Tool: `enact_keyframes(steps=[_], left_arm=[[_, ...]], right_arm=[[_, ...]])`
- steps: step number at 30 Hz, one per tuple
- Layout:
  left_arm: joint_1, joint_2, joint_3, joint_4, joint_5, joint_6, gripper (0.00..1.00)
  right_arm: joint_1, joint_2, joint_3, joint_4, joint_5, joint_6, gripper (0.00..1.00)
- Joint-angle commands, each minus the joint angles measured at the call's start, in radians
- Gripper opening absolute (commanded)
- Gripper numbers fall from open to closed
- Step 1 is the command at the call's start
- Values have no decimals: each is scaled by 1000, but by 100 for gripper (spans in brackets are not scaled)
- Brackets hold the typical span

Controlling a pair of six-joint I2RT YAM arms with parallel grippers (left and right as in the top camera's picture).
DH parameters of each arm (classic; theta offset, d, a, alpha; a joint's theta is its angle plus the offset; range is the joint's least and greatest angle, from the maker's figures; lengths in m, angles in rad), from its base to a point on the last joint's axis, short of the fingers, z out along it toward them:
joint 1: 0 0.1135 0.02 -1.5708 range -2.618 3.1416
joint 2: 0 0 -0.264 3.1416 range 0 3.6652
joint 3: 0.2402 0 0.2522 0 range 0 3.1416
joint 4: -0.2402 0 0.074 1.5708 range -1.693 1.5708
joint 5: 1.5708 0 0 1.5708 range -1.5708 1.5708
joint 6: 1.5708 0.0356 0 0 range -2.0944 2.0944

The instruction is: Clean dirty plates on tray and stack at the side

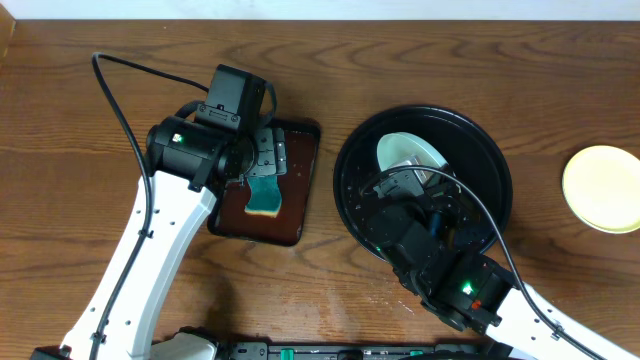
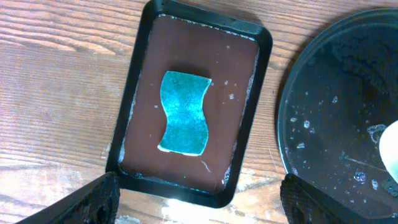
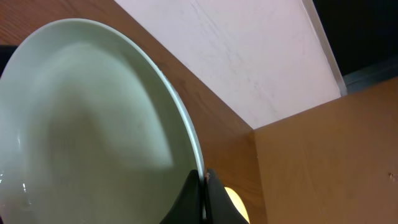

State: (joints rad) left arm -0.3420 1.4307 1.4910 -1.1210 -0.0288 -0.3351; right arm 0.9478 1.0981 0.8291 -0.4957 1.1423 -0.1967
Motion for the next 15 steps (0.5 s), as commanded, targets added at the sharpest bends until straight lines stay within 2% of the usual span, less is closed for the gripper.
enact_keyframes(steps=[1,15], left_arm=[[3,1,11,-3,-1,10,83],[3,1,11,-3,-1,10,83]], right_arm=[[10,-12,6,7,35,-7,1],[10,-12,6,6,35,-8,1]])
